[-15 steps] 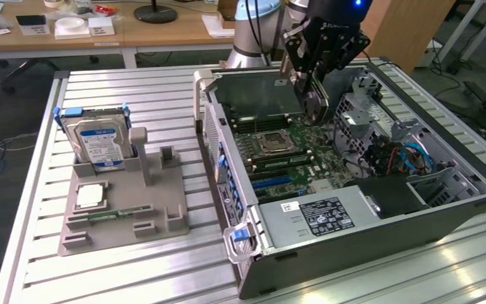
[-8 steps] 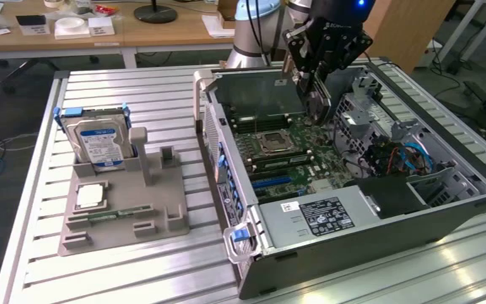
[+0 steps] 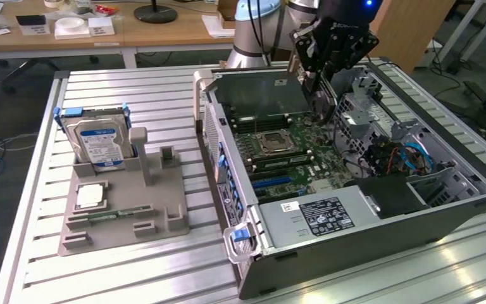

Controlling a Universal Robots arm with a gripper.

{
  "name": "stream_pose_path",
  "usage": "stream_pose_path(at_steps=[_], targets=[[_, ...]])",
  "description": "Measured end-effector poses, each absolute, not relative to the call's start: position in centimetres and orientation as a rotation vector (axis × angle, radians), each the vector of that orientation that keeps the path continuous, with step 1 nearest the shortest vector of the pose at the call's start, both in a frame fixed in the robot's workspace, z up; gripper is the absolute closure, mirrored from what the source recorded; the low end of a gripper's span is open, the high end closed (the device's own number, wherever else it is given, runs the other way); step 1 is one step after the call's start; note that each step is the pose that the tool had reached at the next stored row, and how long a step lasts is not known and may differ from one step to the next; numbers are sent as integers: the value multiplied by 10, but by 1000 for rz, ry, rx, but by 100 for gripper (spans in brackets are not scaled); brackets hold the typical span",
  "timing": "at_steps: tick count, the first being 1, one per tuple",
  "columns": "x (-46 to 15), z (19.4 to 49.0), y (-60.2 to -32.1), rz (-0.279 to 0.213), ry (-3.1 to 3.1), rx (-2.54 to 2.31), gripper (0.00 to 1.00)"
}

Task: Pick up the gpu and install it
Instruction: 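Pick up the gpu and move the gpu toward the slot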

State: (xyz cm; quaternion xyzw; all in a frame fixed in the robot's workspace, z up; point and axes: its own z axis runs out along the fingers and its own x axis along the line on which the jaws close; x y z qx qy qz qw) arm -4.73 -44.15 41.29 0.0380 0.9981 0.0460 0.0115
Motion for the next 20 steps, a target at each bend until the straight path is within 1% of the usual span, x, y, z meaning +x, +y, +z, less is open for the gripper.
stream_pose_path(at_steps=[20], targets=[[9, 413, -441, 144, 3113, 119, 73]])
